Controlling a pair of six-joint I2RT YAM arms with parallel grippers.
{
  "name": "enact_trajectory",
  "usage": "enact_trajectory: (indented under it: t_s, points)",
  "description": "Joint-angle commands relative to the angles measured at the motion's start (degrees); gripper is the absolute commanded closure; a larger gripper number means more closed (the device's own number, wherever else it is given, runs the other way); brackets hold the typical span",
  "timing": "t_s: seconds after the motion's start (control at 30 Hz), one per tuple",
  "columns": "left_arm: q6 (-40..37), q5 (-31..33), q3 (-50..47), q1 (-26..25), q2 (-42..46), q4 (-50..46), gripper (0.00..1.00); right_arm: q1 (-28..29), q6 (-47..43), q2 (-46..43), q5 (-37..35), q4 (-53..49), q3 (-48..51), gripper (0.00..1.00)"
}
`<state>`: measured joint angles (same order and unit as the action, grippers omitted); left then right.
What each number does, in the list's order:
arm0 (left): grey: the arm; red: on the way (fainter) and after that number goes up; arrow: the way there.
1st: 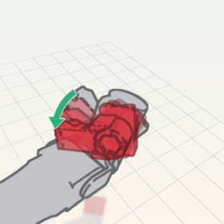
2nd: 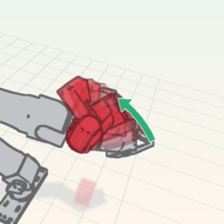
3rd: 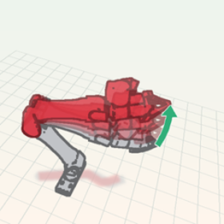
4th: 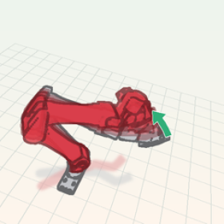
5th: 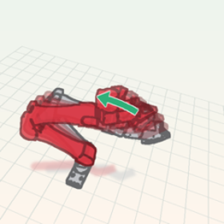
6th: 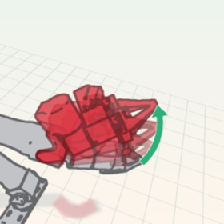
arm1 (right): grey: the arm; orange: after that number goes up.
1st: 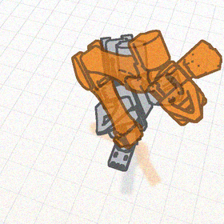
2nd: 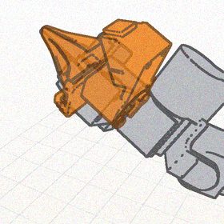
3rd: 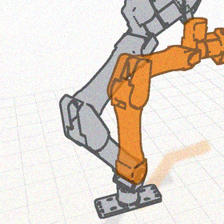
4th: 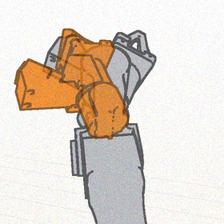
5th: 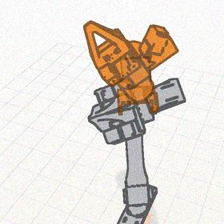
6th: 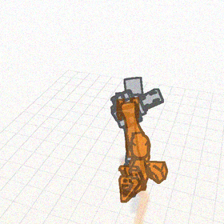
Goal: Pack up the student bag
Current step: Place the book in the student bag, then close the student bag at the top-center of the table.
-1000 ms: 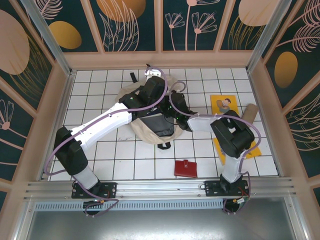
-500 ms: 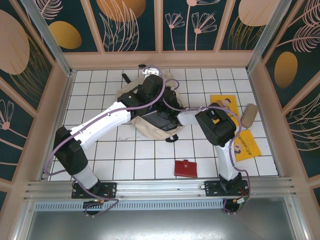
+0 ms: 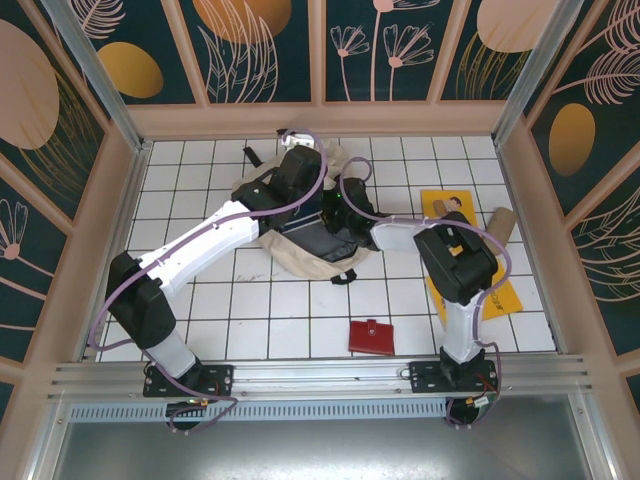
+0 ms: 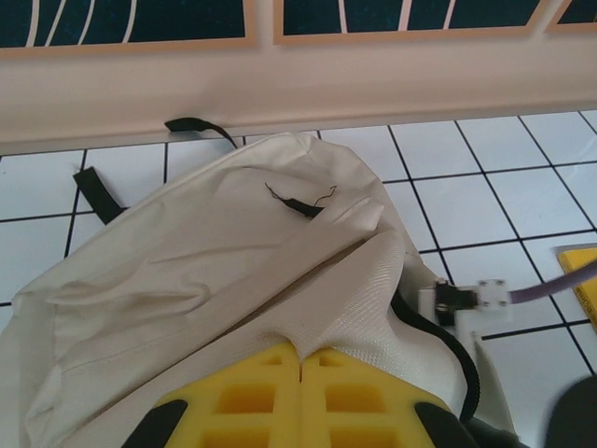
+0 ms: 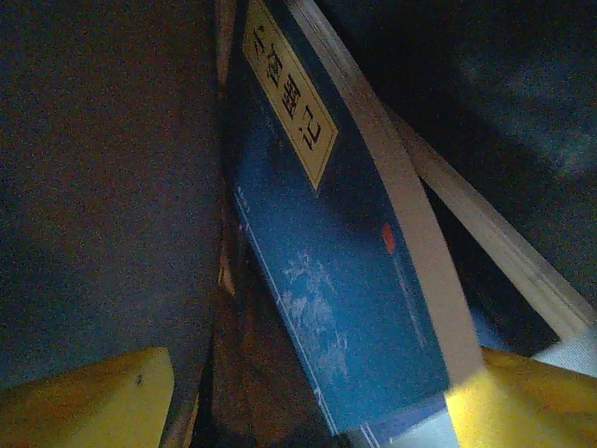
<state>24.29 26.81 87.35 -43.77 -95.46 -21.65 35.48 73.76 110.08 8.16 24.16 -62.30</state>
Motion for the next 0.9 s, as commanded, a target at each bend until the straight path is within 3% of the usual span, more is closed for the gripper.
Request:
enact_trajectory:
  t_s: [0.0, 0.3, 0.47, 0.67, 0.87]
  points:
    - [0.6, 0.22, 2.74, 0.72, -0.16, 2.75, 1.0, -0.77, -2.3, -5.66, 2.91, -6.33, 2.72, 0.23]
    - [0.33, 1.7, -0.04, 1.76, 0.93, 3.53, 1.0, -0.97, -11.86, -19.31, 5.24, -15.26, 13.73, 0.27]
    - [-1.03, 6.6, -1.52, 3.05, 2.25, 3.79, 1.0, -2.16, -20.04, -30.82, -2.7, -26.25, 14.92, 0.26]
    - [-2.14, 10.02, -3.6, 5.55, 4.31, 3.98, 1.0, -11.77, -27.21, -35.77, -7.57, -36.15, 13.52, 0.26]
    - [-2.96, 6.14, -7.49, 5.8, 8.67, 6.2, 1.0, -21.91, -36.67, -30.36, -12.03, -42.42, 7.47, 0.26]
